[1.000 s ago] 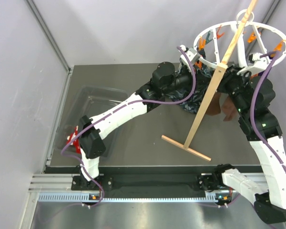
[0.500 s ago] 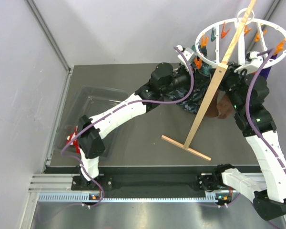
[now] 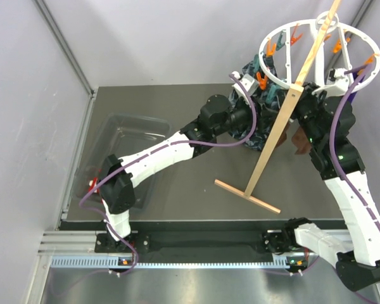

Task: Clip the socks to the hanger
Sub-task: Open the clamp at the hanger.

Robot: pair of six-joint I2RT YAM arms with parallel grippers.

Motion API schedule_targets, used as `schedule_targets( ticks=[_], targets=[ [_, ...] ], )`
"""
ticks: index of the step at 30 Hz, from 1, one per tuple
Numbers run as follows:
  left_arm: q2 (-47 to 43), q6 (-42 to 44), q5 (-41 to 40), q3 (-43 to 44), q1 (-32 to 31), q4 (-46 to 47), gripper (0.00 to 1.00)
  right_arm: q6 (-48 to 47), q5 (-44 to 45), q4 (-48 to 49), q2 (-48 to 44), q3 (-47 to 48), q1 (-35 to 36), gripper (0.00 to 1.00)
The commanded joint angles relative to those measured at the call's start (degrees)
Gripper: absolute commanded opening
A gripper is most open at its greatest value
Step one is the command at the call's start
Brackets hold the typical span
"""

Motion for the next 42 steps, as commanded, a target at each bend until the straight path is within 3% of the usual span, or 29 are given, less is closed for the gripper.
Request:
schedule_targets(
  ticks=[1,18,25,27,31,32,35,37,39,42],
  targets=[
    [-3.41,0.80,-2.37,0.79,0.01,5.33,0.62,0.00,-0.22,1.90,-1.85,0.29,-0.25,0.00],
    [-1.39,3.35,-7.74,3.43,0.01,8.93,0.53,-1.32,0.13,-0.12,-3.08,-0.68,-0.69,0.00],
    [-1.30,5.19,-6.15,3.16,-0.52,10.96,0.59,-1.50,-0.30,-0.83,-2.90,-0.33,-0.96,0.00],
    [-0.68,5.37,-6.24,3.60,-0.52,10.61,0.55,-1.41,-0.66,-1.09,-2.90,-0.15,-1.04,0.00],
    [0.20,5.64,-5.54,5.09,-0.52,9.99,0.35,-0.97,-1.27,-1.18,-3.08,-0.15,-1.13,0.00],
    [0.37,5.72,-5.37,5.36,-0.52,9.64,0.22,-0.71,-1.62,-1.18,-3.08,-0.24,-1.04,0.00],
    [0.72,5.99,-5.63,6.59,-0.52,7.71,0.00,-0.88,-2.76,-1.18,-3.17,-0.32,-1.13,0.01],
    [0.37,6.07,-5.89,6.68,-0.52,6.74,0.00,-1.32,-3.12,-1.09,-3.43,-0.24,-1.31,0.11],
    [0.46,6.07,-5.80,7.46,-0.52,5.60,0.00,-2.20,-3.30,-1.79,-3.34,0.90,-1.66,0.30],
    [0.72,6.16,-5.72,8.17,-0.52,3.49,0.00,-2.64,-3.99,-3.64,-2.20,3.70,-1.92,0.39]
  ],
)
